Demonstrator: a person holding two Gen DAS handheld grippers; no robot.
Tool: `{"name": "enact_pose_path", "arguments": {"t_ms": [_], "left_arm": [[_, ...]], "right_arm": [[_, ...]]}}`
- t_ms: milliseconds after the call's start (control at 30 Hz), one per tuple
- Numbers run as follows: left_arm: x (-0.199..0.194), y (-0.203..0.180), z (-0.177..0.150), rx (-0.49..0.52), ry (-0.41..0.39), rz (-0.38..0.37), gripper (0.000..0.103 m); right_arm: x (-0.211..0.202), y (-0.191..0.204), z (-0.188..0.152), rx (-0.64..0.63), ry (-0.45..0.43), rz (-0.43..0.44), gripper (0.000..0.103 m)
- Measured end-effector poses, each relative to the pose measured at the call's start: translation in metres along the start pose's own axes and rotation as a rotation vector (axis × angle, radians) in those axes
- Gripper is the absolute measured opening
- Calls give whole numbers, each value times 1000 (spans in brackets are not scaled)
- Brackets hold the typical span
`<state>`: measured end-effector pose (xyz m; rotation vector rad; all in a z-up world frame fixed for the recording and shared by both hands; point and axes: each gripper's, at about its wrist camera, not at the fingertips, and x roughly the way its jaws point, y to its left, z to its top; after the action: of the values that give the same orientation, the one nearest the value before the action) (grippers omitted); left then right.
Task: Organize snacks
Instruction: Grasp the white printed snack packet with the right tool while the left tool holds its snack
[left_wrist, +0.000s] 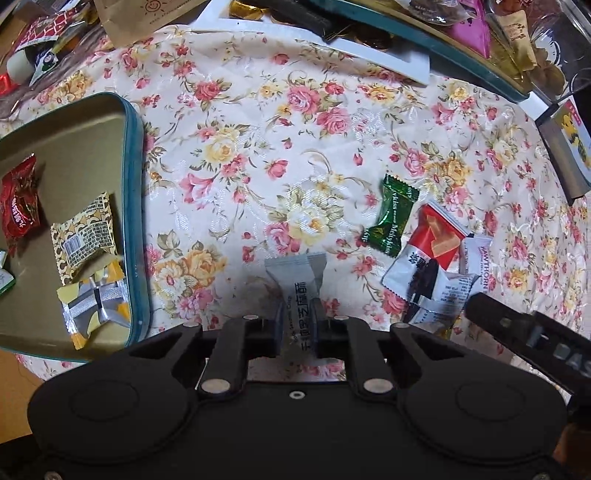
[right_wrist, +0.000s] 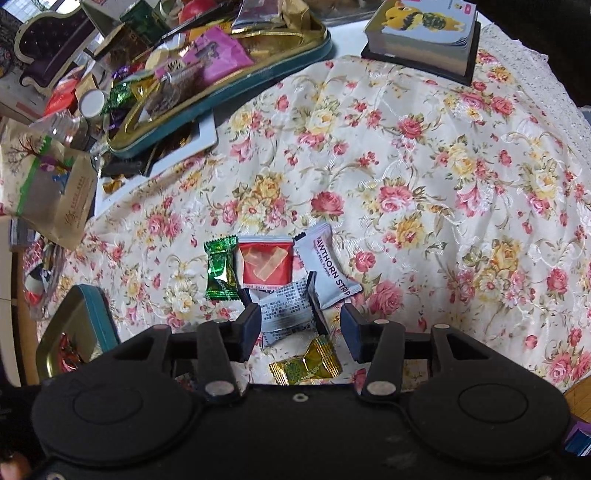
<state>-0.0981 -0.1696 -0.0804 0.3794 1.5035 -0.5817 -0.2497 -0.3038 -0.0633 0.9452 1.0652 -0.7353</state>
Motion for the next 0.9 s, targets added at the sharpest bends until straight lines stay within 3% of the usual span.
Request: {"name": "enact_pose_path", "arguments": {"t_ms": [267,900], "left_arm": [[-24,2,-1,9,-83,38,21],[-20,17,-3,-7,-60,22,21]], "right_arm": [[17,15,-3,-37,0,-34,54],[48,36,-8,-108,3,-135,57]]}}
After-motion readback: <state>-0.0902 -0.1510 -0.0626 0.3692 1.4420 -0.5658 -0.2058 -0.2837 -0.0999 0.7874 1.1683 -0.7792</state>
